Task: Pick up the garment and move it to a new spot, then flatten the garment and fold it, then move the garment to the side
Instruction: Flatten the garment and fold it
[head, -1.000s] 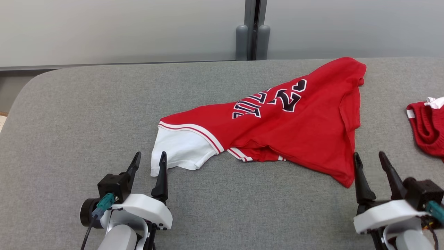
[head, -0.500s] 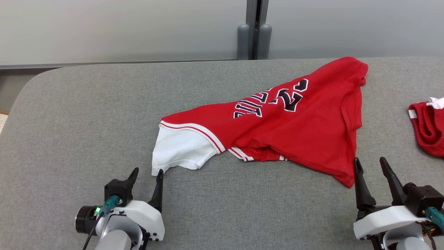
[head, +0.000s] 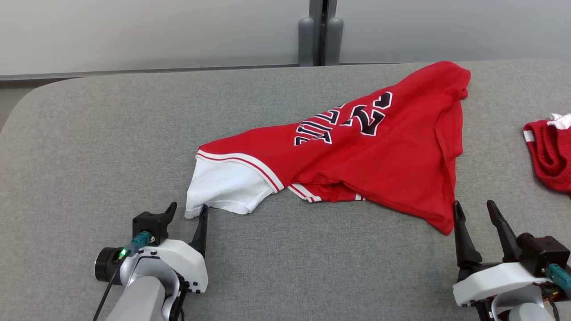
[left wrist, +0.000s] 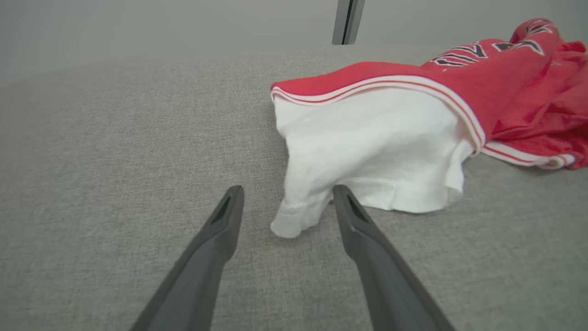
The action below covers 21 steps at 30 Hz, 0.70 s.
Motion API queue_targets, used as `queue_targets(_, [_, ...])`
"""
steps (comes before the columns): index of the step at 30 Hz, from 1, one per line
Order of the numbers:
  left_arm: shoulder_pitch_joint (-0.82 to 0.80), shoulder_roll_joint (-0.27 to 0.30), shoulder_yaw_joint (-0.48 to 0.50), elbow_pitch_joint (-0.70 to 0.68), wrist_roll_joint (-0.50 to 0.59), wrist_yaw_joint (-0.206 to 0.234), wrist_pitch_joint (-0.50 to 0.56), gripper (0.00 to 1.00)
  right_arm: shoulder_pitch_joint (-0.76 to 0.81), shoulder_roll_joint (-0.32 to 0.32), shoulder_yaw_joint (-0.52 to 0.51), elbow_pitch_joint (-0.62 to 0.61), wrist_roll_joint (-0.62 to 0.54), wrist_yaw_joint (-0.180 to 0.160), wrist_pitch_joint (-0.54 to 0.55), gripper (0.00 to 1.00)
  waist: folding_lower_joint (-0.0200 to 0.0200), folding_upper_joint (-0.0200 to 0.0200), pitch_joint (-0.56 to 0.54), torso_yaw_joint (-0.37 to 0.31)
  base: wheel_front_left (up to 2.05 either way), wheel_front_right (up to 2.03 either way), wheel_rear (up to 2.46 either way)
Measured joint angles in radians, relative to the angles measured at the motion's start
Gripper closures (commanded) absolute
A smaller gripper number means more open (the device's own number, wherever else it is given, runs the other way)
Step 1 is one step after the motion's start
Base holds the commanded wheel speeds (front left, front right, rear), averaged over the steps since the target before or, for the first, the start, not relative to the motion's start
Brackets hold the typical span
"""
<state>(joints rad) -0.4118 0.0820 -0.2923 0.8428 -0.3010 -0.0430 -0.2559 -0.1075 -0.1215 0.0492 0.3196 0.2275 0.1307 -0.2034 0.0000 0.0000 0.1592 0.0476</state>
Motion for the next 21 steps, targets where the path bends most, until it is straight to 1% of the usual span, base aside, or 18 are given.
queue_targets(3, [-0.013,-0.003,-0.007,0.015,-0.002,-0.014,-0.001,0.0,-0.001,0.0,0.0,0.002,0.0,0.0,0.0,0.0,0.0,0.0,0.007,-0.003,0.0,0.0,0.0])
queue_targets(4, [-0.018,-0.004,-0.011,0.02,-0.005,-0.019,-0.001,0.18,-0.001,0.0,0.0,0.003,0.0,0.0,0.001,0.0,0.0,0.0,0.009,-0.004,0.0,0.0,0.0])
queue_targets(5, [-0.023,-0.005,-0.013,0.023,-0.006,-0.024,-0.002,0.8,-0.001,0.0,0.0,0.005,-0.001,0.0,0.002,0.0,0.0,0.0,0.011,-0.004,0.0,0.0,0.0])
queue_targets(6, [-0.027,-0.005,-0.013,0.022,-0.009,-0.028,-0.002,1.0,-0.001,0.0,0.0,0.009,-0.003,0.0,0.005,0.0,0.0,0.0,0.012,-0.004,0.0,0.0,0.0])
queue_targets(10, [-0.028,-0.008,-0.01,0.004,-0.024,-0.045,-0.004,1.0,0.0,0.001,-0.004,0.027,-0.012,0.0,0.016,0.0,0.0,0.0,0.014,-0.001,0.0,0.0,0.0])
queue_targets(14, [-0.019,-0.009,0.027,-0.081,-0.046,-0.053,-0.006,1.0,0.003,0.022,-0.019,0.056,-0.001,0.0,0.04,0.0,0.0,0.0,0.009,0.003,0.0,0.0,0.0])
queue_targets(17, [0.006,-0.011,0.06,-0.161,-0.059,-0.057,-0.006,1.0,0.003,0.044,-0.03,0.085,0.053,0.0,0.068,0.0,0.0,0.0,0.003,0.009,0.0,0.0,0.0])
queue_targets(21, [0.039,-0.014,0.082,-0.248,-0.049,-0.055,-0.006,1.0,-0.009,0.062,-0.041,0.124,0.129,0.0,0.104,0.0,0.0,0.0,-0.006,0.019,0.0,0.0,0.0])
